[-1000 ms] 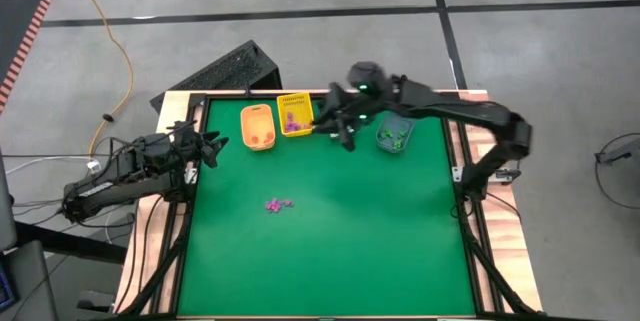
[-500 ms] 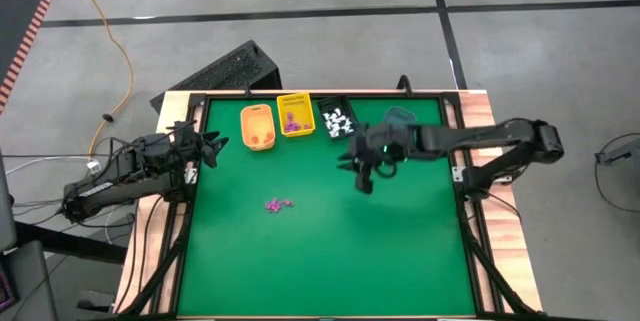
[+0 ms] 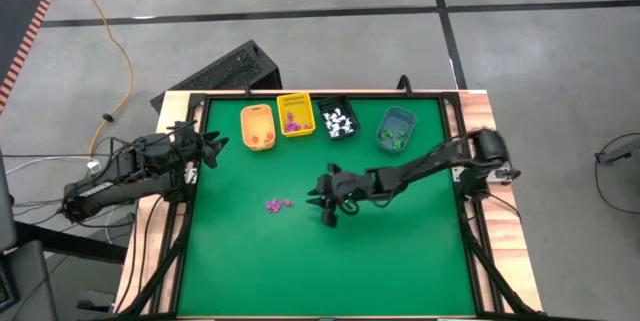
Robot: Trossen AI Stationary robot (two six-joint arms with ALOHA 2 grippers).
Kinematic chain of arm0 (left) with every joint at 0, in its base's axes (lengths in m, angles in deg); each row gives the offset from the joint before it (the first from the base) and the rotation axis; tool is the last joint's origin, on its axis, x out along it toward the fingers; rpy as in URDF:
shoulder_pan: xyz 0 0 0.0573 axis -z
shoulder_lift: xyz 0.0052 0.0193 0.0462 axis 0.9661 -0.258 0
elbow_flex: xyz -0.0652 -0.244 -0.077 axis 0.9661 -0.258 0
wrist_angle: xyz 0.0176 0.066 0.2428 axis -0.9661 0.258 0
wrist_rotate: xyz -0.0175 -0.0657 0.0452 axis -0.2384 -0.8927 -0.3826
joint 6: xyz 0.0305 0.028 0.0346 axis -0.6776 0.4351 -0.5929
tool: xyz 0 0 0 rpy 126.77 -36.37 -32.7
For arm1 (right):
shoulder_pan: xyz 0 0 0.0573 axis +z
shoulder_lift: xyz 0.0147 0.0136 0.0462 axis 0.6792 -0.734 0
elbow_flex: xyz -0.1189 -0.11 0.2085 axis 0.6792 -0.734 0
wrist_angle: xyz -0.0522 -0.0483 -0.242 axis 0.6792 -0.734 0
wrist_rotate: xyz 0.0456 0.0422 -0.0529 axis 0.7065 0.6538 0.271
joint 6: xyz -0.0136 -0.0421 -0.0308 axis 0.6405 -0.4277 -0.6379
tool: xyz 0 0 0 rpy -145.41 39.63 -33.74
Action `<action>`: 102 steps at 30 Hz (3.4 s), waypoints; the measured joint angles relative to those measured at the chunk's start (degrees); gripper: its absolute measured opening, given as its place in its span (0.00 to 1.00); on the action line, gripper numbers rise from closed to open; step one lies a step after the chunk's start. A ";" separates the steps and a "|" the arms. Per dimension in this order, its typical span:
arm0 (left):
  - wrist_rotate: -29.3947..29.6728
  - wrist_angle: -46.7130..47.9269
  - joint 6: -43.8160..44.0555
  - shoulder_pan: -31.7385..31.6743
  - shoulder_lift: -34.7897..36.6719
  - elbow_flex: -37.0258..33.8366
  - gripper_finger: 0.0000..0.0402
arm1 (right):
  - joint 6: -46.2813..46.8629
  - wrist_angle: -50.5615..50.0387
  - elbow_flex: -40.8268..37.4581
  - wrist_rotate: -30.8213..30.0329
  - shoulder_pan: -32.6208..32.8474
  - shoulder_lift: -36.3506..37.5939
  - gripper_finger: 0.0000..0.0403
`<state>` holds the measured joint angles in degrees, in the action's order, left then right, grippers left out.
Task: Sort Halloween decoration
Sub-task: Put the pink skeleton toy into the yellow bin
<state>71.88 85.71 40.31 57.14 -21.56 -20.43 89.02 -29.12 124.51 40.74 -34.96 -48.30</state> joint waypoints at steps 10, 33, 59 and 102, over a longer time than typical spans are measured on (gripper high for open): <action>-0.02 0.26 -0.15 -0.01 0.00 0.00 0.58 | -3.51 4.52 10.60 0.07 0.47 -14.56 0.26; -0.96 0.25 -0.33 -0.02 0.02 0.00 0.58 | -5.49 1.01 18.01 -3.13 0.37 -20.67 0.26; -2.92 -0.23 -1.19 -0.02 0.00 0.00 0.58 | 1.10 -0.68 20.15 8.01 -2.56 -20.62 0.30; -2.29 -0.01 -1.25 -0.02 0.00 0.00 0.58 | 1.83 -9.89 26.71 -5.51 1.50 -33.47 0.63</action>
<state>69.58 85.70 39.06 57.11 -21.56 -20.43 90.86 -39.00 151.22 35.23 -33.46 -81.77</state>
